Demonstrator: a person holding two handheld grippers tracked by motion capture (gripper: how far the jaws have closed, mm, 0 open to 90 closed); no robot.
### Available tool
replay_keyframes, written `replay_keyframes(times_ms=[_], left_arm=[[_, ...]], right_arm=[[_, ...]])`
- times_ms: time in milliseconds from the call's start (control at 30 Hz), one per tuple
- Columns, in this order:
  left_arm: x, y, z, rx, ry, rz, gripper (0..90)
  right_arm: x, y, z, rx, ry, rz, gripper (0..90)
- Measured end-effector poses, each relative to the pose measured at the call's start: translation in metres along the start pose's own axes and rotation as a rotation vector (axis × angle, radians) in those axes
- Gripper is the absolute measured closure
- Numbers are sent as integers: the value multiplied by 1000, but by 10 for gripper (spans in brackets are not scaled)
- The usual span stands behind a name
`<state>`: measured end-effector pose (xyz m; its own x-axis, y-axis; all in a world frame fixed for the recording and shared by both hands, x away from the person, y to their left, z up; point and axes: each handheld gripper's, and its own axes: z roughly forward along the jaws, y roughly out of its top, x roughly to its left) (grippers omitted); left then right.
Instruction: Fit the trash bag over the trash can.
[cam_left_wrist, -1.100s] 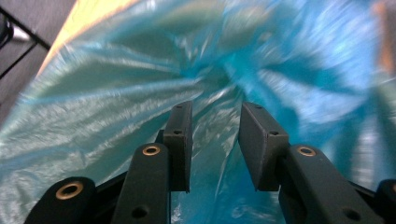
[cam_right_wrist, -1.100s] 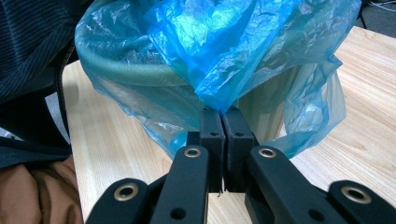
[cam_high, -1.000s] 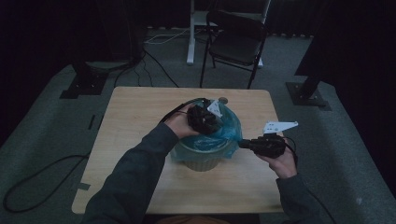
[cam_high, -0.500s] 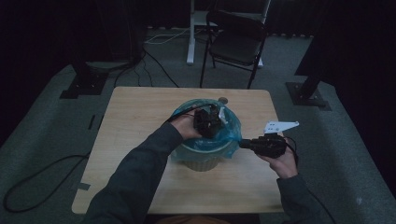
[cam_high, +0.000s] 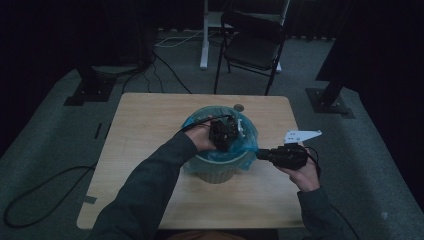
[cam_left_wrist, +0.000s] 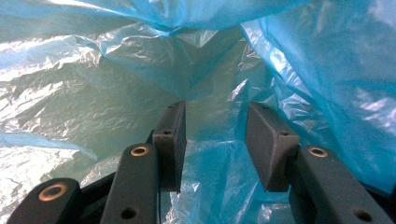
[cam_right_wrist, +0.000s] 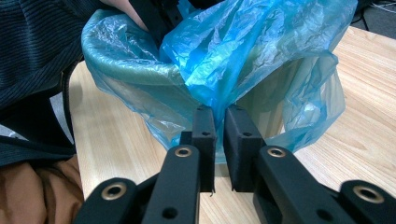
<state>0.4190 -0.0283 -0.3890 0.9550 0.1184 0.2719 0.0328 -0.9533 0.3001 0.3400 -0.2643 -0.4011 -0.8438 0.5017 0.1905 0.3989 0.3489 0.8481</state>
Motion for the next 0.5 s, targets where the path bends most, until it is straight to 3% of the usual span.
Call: replay_keyframes(times_ms=[67,200,333,500], left_arm=[[0,-1,-3,-25,29,-8,585],[5,-7,-18,-142,58,-70,584],[7,-15,-36,-240,102,-119,586],[9,-25,-52,-296,131,-165,586]], right_arm=[[0,0,-1,-4,-7,0,759],[0,0,-3,-12,-12,1,646],[-1,-1,-6,-24,-17,0,591],[-1,-2,-10,-36,-23,4,567]])
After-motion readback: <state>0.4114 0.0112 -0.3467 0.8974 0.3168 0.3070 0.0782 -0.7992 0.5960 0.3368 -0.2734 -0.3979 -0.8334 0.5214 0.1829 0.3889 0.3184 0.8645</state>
